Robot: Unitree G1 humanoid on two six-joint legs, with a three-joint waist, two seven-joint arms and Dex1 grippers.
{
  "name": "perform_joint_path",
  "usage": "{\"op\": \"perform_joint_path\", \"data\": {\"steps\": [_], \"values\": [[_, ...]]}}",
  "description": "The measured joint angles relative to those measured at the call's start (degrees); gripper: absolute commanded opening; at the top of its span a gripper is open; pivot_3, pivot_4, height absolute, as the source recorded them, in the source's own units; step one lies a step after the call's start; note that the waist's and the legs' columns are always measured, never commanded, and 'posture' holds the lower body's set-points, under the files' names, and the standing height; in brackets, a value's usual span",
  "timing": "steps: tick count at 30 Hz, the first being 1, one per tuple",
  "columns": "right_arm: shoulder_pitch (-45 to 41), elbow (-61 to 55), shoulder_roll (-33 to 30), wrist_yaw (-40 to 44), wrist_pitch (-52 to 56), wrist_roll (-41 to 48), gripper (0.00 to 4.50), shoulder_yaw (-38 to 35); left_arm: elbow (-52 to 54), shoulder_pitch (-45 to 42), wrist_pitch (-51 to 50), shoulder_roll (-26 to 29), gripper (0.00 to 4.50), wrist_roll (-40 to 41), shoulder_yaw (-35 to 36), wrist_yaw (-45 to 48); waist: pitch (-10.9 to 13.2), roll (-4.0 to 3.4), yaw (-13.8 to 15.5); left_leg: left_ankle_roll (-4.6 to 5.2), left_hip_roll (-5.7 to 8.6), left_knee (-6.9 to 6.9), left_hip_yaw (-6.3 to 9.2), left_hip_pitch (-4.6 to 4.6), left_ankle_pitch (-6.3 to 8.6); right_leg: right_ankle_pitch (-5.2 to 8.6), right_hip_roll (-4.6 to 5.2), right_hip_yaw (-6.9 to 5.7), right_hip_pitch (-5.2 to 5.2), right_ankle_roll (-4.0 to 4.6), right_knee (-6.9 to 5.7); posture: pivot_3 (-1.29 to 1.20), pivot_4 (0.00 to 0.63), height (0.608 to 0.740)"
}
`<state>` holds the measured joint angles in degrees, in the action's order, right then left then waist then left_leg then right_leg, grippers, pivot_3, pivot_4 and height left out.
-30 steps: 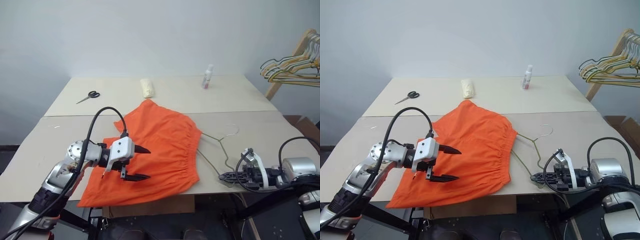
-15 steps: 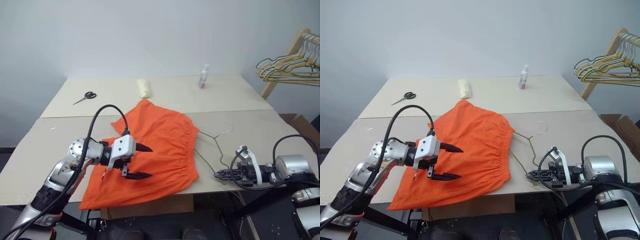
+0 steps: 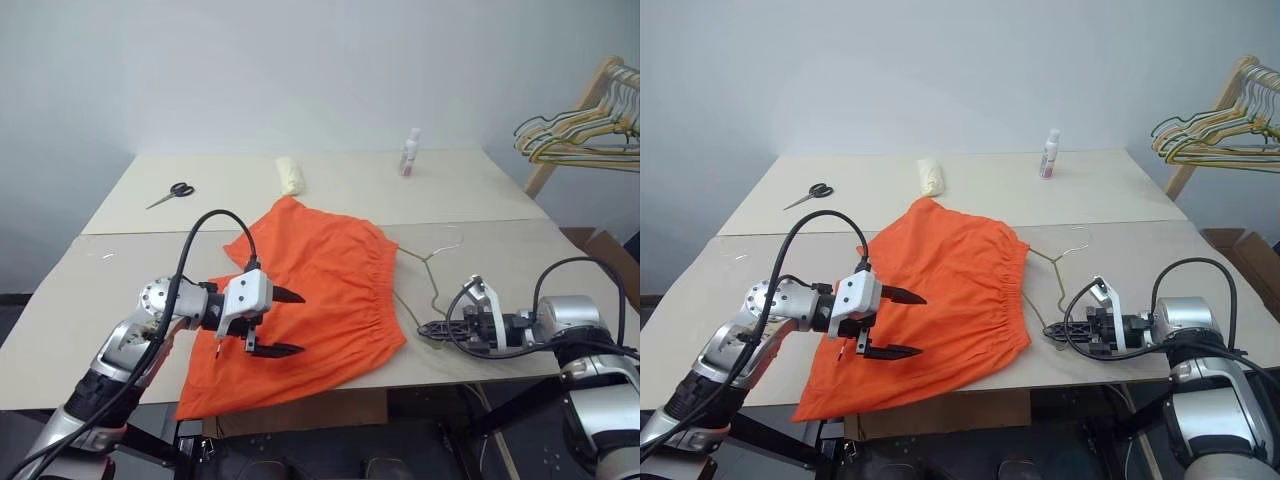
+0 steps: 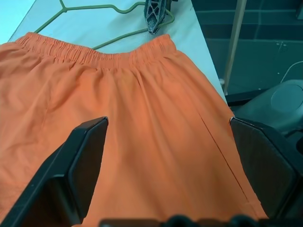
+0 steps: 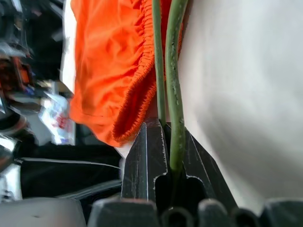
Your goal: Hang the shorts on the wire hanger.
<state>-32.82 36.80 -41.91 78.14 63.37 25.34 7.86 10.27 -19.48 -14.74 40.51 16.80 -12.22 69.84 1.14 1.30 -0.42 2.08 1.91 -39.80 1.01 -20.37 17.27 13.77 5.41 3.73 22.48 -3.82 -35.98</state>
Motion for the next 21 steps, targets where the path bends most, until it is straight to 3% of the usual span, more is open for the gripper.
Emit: {"op": "perform_joint_path", "data": {"steps": [5, 13, 17, 21], "values": [[8.61, -18.92, -0.75, -8.29, -5.35, -0.37, 0.0, -4.47, -3.4, -3.14, 0.73, -3.09, 4.45, 0.47, 2.58, -3.28, 0.01, -0.07, 0.66, -0.07, 0.05, -0.03, 0.01, -0.29, -0.04, 0.0, 0.0, 0.01, 0.35, -0.01, -0.1, 0.01, 0.0, 0.74], [11.28, -36.74, -3.17, -14.49, -14.48, -2.0, 0.0, -6.76, -25.12, -26.63, 9.41, -13.07, 4.45, -2.38, 7.32, -14.3, 0.01, -0.03, 1.14, -0.2, 0.23, -0.14, 0.07, -0.83, -0.14, -0.05, 0.01, -0.08, 0.77, -0.07, -0.01, -0.02, 0.0, 0.74], [11.75, -39.73, -4.45, -15.15, -23.22, -6.16, 0.0, -5.26, -38.61, -38.66, 17.03, -13.32, 4.45, -3.94, 7.33, -8.94, 0.01, -0.02, 0.63, -0.2, 0.33, -0.15, -0.02, -0.86, -0.14, -0.07, 0.0, -0.07, 0.75, -0.11, 0.12, -0.02, 0.0, 0.74], [10.62, -39.73, -4.19, -16.66, -24.33, -8.3, 0.0, -2.92, -48.93, -44.85, 20.76, -11.79, 4.45, -4.0, 4.71, 7.75, 0.02, -0.02, -0.27, -0.15, 0.32, -0.18, -0.05, -0.85, -0.13, -0.07, -0.08, -0.05, 0.74, -0.12, 0.04, -0.03, 0.0, 0.74]]}}
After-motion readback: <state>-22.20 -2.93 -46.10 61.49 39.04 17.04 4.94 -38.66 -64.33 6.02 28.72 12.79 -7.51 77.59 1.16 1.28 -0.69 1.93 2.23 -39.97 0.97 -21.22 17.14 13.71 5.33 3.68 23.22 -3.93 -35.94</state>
